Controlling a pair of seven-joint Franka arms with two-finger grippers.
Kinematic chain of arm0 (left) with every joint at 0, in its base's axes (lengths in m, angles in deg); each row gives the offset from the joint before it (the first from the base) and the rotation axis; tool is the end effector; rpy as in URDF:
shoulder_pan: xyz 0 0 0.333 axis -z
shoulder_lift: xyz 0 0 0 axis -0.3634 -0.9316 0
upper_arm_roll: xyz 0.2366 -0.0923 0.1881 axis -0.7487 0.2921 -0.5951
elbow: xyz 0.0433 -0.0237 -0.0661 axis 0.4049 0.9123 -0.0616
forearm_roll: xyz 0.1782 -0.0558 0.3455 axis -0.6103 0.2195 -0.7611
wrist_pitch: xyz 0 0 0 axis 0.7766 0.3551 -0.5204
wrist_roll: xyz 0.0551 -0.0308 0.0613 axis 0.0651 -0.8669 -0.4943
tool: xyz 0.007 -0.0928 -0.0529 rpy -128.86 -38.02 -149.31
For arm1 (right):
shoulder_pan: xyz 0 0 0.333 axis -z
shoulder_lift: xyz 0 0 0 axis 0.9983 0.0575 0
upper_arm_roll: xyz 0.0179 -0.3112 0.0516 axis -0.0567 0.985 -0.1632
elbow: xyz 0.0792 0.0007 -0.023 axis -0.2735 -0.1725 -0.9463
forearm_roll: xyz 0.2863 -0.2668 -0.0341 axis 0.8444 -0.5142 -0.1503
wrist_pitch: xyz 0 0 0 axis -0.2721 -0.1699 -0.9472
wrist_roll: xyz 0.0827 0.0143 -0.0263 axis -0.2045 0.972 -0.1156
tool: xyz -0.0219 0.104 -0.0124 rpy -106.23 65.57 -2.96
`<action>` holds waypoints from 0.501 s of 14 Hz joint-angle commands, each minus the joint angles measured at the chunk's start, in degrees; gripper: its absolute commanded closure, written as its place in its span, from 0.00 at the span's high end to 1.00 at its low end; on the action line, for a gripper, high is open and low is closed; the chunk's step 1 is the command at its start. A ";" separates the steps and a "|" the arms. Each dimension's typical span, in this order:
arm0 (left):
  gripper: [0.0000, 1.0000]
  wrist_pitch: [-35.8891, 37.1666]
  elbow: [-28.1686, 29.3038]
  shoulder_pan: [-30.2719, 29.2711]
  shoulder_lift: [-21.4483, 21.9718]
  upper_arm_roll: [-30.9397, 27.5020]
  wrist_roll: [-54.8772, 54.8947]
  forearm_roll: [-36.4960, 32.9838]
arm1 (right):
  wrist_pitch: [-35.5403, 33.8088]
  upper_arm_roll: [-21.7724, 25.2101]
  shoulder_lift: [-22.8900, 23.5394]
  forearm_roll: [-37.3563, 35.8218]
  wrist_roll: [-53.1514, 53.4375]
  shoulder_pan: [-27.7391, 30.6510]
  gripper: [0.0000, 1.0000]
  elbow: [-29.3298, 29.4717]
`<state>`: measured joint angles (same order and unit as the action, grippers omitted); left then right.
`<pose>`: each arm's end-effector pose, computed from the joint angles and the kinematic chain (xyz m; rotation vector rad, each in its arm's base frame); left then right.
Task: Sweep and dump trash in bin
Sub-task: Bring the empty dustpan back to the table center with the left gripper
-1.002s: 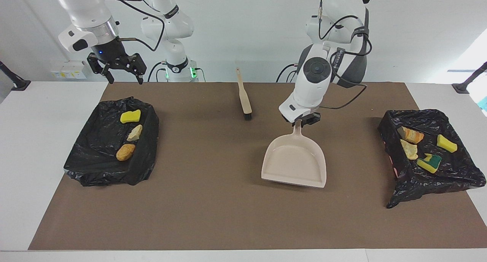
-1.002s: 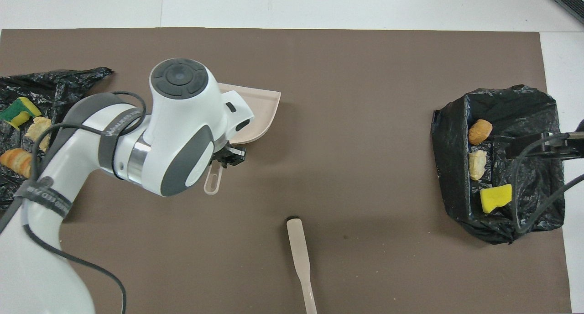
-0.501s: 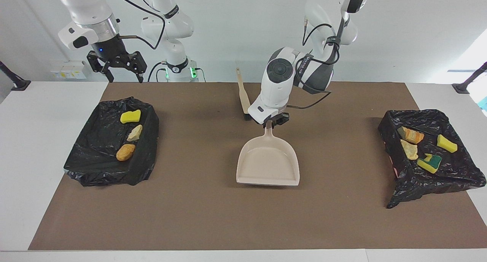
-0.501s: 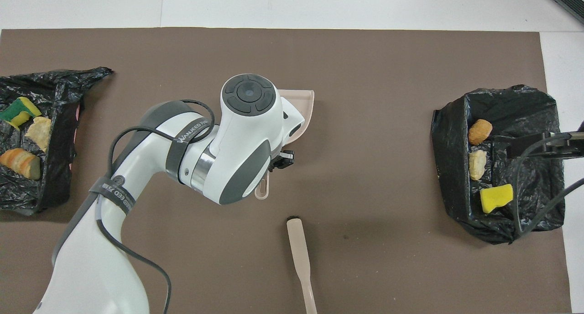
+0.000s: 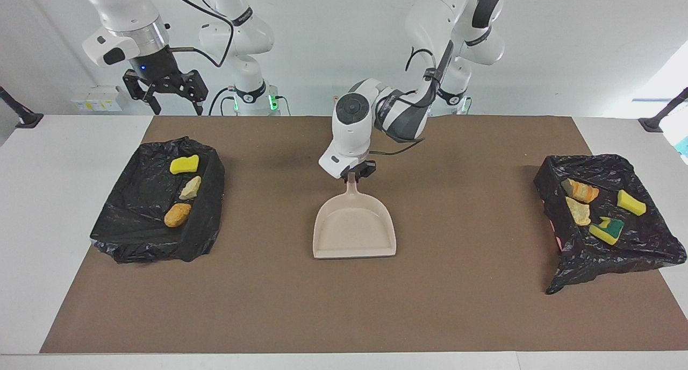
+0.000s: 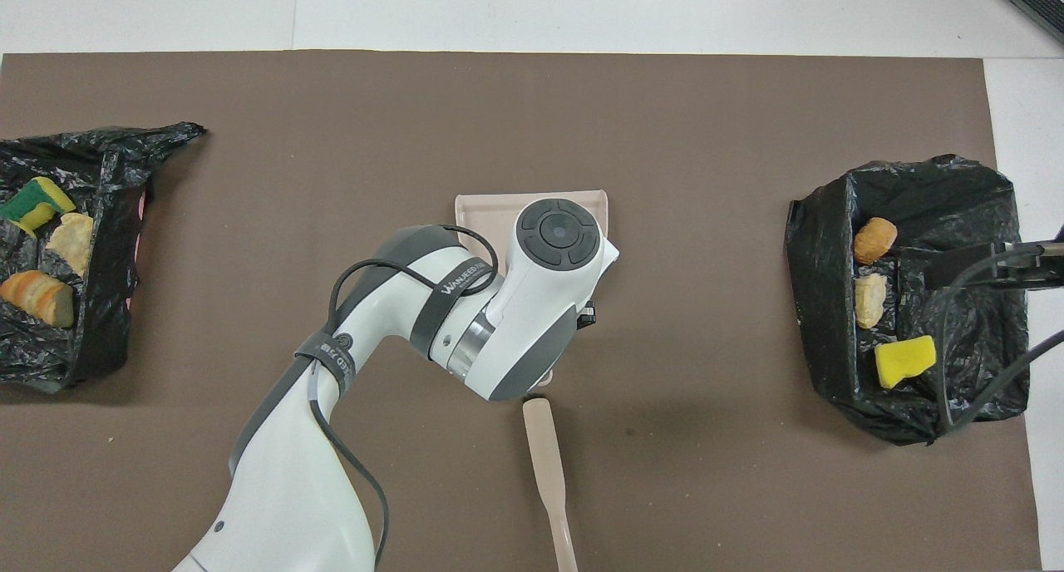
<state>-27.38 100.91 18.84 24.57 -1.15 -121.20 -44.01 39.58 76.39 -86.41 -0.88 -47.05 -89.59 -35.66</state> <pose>0.4927 -0.4655 0.3535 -3.1096 0.0554 0.2506 0.5203 -0.0022 0.6466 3.1341 -0.0493 0.0215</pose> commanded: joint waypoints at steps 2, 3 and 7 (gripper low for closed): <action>1.00 -2.46 -0.81 -1.04 0.60 -1.57 0.51 0.15 | -0.76 -0.10 -0.96 -0.44 -0.45 0.08 1.00 -0.64; 1.00 -2.47 0.76 -1.57 2.17 -1.66 0.52 0.15 | -0.67 -0.19 -0.88 -0.44 -0.37 -0.01 1.00 -0.64; 1.00 -1.50 1.39 -6.48 6.84 -3.33 -0.27 0.15 | -0.84 -0.10 -0.96 -0.44 -0.54 -0.01 1.00 -0.64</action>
<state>-29.15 100.19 15.36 27.62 -4.34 -121.41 -44.02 39.52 76.37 -86.41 -0.88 -47.05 -89.60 -35.66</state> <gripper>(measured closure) 0.048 0.000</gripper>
